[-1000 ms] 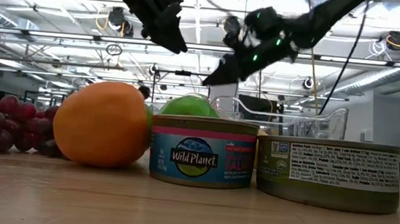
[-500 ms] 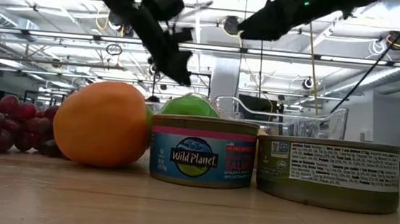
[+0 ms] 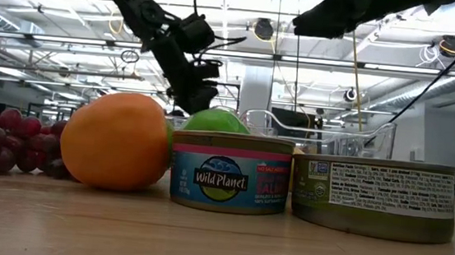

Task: Pick & Place Food Item
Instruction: Put the red bell pepper into the bottom left transparent bin

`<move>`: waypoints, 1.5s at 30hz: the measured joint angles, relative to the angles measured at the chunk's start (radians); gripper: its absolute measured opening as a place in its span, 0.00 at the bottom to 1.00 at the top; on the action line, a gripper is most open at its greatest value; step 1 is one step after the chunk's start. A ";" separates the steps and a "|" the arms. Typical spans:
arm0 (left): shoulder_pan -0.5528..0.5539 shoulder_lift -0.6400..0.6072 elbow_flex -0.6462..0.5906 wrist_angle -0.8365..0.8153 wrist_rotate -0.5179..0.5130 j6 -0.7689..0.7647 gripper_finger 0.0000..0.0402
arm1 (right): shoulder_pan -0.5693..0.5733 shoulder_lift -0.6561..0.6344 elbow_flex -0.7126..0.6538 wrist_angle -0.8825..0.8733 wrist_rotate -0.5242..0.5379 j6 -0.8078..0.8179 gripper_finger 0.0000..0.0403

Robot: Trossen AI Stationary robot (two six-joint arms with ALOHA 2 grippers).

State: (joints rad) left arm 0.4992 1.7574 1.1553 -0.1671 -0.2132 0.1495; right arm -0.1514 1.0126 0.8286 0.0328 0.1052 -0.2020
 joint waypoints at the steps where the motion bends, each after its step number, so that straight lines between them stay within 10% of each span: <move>1: -0.005 -0.025 -0.001 -0.009 -0.008 0.000 0.61 | 0.008 -0.012 -0.006 -0.001 0.000 0.001 0.79; 12: -0.108 -0.467 -0.002 -0.271 -0.007 -0.203 0.61 | 0.149 -0.163 -0.061 -0.130 -0.002 0.117 0.79; 20: -0.490 -0.661 -0.061 -0.549 -0.098 -0.424 0.61 | 0.270 -0.253 -0.147 -0.139 -0.002 0.179 0.79; 24: -0.728 -0.657 -0.062 -0.758 -0.143 -0.724 0.61 | 0.312 -0.272 -0.188 -0.117 -0.002 0.212 0.79; 34: -1.154 -0.448 -0.061 -1.008 0.124 -1.701 0.61 | 0.384 -0.273 -0.276 -0.028 -0.002 0.251 0.79; 45: -1.287 -0.271 -0.061 -0.849 0.243 -2.036 0.61 | 0.449 -0.267 -0.306 0.048 -0.005 0.239 0.79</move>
State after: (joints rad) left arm -0.7880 1.4865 1.0946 -1.0163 0.0293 -1.8869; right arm 0.2976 0.7455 0.5224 0.0808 0.1005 0.0370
